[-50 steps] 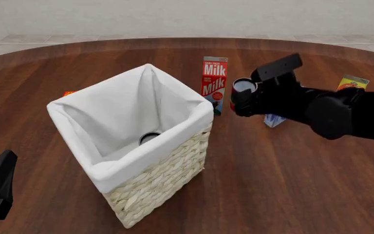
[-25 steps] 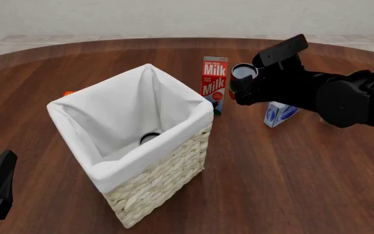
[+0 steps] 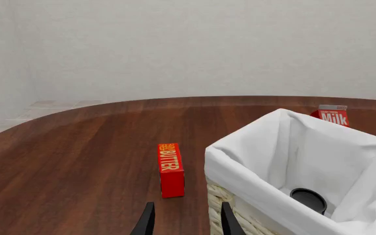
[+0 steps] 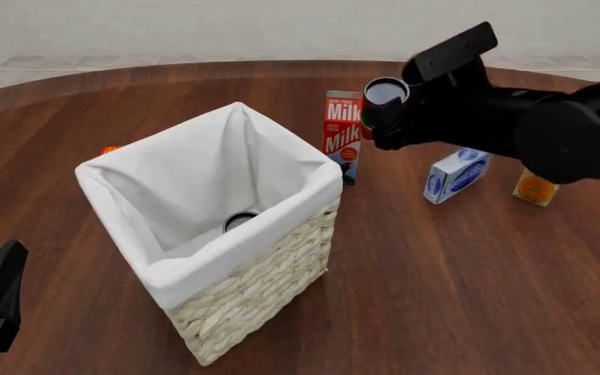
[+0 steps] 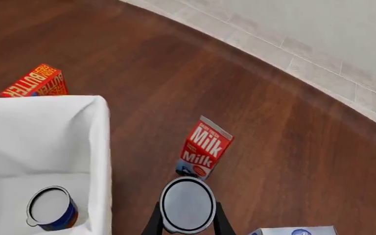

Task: Pick up the alphabet soup and the tomato sauce, and put them in the basket.

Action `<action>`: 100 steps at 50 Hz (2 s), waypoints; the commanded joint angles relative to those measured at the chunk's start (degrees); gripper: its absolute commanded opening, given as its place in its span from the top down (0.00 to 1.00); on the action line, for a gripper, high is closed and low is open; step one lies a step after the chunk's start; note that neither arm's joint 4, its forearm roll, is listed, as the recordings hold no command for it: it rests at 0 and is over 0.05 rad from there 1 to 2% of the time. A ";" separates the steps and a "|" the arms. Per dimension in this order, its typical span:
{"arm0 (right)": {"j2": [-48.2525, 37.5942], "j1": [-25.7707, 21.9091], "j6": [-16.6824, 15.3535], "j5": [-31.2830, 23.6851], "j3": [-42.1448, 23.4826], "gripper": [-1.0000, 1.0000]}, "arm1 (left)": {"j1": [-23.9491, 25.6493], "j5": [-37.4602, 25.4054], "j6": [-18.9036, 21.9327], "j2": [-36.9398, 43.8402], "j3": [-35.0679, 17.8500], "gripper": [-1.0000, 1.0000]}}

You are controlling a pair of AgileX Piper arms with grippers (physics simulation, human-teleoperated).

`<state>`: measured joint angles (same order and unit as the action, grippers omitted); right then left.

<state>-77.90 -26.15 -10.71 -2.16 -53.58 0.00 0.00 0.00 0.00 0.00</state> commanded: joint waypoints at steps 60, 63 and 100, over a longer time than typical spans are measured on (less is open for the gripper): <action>-0.17 -11.38 -0.73 -3.02 -7.90 1.00 | 0.00 0.00 0.00 0.00 0.00 0.00; -0.31 -11.99 -0.57 -2.85 -7.91 1.00 | 0.00 0.00 0.00 0.00 0.00 0.00; -5.29 -18.07 0.05 -2.00 -12.32 1.00 | 0.00 0.00 0.00 0.00 0.00 0.00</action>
<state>-81.42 -42.55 -11.92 -4.36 -64.15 0.00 0.00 0.00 0.00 0.00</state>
